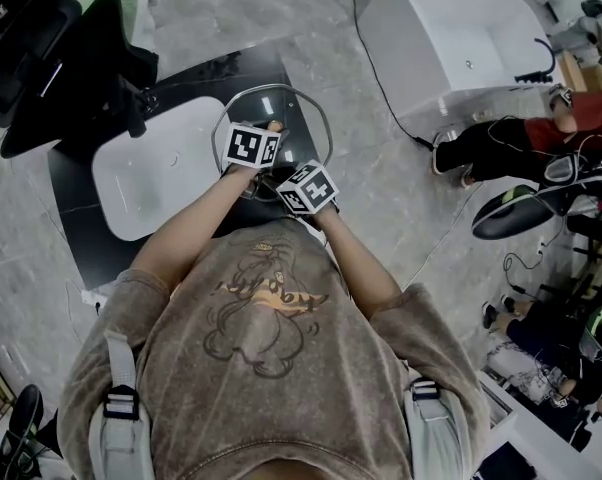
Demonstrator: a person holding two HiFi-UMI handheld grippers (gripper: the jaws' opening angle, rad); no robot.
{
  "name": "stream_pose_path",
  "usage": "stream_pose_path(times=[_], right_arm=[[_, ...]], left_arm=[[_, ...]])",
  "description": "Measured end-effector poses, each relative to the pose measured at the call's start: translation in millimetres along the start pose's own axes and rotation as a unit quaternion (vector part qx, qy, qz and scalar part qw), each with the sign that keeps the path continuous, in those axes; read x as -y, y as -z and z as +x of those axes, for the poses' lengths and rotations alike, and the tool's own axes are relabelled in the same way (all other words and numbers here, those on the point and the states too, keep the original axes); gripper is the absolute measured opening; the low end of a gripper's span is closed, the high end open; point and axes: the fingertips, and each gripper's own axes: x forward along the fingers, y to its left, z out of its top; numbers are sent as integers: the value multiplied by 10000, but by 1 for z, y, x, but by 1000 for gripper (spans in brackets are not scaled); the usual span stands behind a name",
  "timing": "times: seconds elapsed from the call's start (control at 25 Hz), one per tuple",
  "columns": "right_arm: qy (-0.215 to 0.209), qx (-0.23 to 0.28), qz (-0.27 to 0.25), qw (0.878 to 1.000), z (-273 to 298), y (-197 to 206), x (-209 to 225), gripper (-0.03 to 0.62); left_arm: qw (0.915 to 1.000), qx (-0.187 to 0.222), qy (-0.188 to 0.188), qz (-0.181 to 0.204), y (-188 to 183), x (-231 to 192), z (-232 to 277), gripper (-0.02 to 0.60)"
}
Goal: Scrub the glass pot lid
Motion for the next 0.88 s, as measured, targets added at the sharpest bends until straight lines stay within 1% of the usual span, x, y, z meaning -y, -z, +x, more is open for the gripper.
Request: stream_pose_path(times=[0.12, 0.36, 0.56, 0.88], right_arm=[[-136, -30, -34, 9999, 9, -1, -10, 41], [-212, -100, -13, 9997, 20, -5, -21, 41], [-253, -245, -226, 9991, 28, 0, -32, 41], [-376, -254, -218, 9987, 25, 10, -38, 41]], left_arm=[[10000, -7, -3, -2, 0, 0, 0, 192], [10000, -3, 10, 0, -1, 0, 0, 192], [10000, -16, 34, 27, 0, 0, 0, 193], [10000, -40, 60, 54, 0, 1, 0, 193]])
